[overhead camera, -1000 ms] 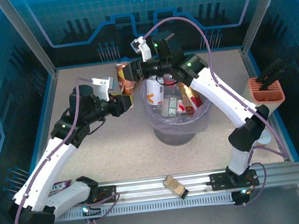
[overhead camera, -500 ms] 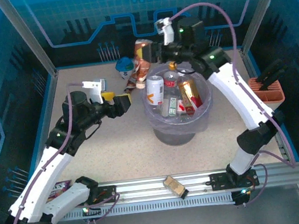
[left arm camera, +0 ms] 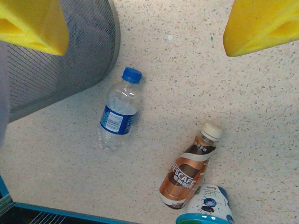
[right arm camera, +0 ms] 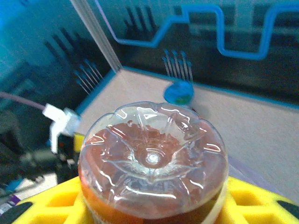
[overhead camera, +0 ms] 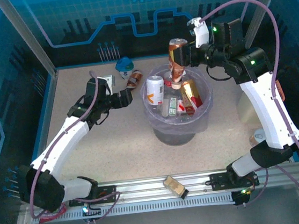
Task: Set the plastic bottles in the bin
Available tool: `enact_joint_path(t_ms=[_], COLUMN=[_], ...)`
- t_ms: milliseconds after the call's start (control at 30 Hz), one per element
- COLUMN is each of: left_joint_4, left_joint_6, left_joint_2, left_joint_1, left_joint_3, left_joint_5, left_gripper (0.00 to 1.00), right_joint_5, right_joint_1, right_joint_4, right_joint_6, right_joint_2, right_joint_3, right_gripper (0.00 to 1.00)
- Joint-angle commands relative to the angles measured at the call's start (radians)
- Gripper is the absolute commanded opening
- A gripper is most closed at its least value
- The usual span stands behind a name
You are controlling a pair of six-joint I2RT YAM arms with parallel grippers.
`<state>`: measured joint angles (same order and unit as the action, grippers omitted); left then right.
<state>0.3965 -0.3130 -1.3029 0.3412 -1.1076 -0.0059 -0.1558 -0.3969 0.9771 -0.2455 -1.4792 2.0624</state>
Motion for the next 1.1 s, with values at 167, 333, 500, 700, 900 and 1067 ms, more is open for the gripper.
enact_joint_path(t_ms=[167,333,500,700,900,1067], left_joint_4=[-0.011,-0.007,-0.012,-0.008,-0.023,-0.011], left_joint_6=[-0.015,-0.015,-0.019,-0.005,-0.012,0.013], left_joint_2=[-0.025,0.010,0.009,-0.005,-0.020,-0.039], left_joint_1=[-0.007,-0.007,-0.007,-0.007,-0.007,-0.007], left_joint_3=[0.027,0.077,0.095,0.079,0.081,0.056], left_joint_5=[-0.006,-0.013,-0.014,-0.007,0.009,0.005], left_gripper=[0.86,0.86,0.87,0.87,0.87,0.90], right_joint_5=[0.147,0.138,0.100,0.122,0.131,0.115], right_joint_1=[-0.028,-0.063,-0.084,-0.095,-0.103,-0.098], right_joint_4=[0.276,0.259,0.168,0.091,0.049,0.074], right_joint_6=[0.105,0.093,0.040,-0.013,-0.035,-0.021], right_joint_2=[-0.067,-0.080,-0.070,-0.029,-0.004,0.016], right_joint_3=[0.003,-0.098,-0.279,-0.439,-0.495,-0.396], right_gripper=[0.36,0.36,0.36,0.36,0.44,0.67])
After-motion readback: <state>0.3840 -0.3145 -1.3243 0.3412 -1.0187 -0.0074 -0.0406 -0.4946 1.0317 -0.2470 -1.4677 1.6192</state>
